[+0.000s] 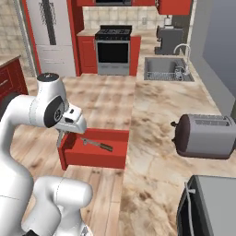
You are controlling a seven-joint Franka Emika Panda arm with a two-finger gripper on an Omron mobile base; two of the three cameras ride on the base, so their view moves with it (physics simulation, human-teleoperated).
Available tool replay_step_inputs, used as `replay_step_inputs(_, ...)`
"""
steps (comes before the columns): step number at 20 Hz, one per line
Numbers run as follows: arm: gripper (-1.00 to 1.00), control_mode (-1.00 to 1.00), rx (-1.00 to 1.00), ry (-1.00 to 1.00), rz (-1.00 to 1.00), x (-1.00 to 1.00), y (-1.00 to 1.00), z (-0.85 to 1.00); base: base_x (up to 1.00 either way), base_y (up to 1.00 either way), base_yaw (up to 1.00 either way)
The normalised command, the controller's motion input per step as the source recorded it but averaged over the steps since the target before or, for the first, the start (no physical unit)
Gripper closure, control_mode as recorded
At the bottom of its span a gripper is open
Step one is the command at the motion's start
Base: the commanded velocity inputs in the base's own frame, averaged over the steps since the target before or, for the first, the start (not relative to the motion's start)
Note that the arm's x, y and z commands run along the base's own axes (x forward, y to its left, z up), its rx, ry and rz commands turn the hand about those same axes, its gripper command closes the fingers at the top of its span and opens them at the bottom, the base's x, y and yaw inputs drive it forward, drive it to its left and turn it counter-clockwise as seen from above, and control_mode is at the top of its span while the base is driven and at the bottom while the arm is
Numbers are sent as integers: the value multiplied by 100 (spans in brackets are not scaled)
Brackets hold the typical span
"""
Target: Pick up the metallic utensils from the counter and place them in the open drawer. Make sure not to pick up any wooden utensils.
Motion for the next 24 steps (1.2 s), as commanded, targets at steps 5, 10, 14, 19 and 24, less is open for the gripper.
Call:
replay_step_inputs(5,100,100,0,0,0,0,0,0,30,-22,-9)
replay_step_inputs(10,100,100,0,0,0,0,0,0,34,11,1)
replay_step_inputs(14,100,100,0,0,0,0,0,0,82,3,1)
replay_step_inputs(19,100,100,0,0,0,0,0,0,89,0,2)
replay_step_inputs(24,100,100,0,0,0,0,0,0,58,0,1)
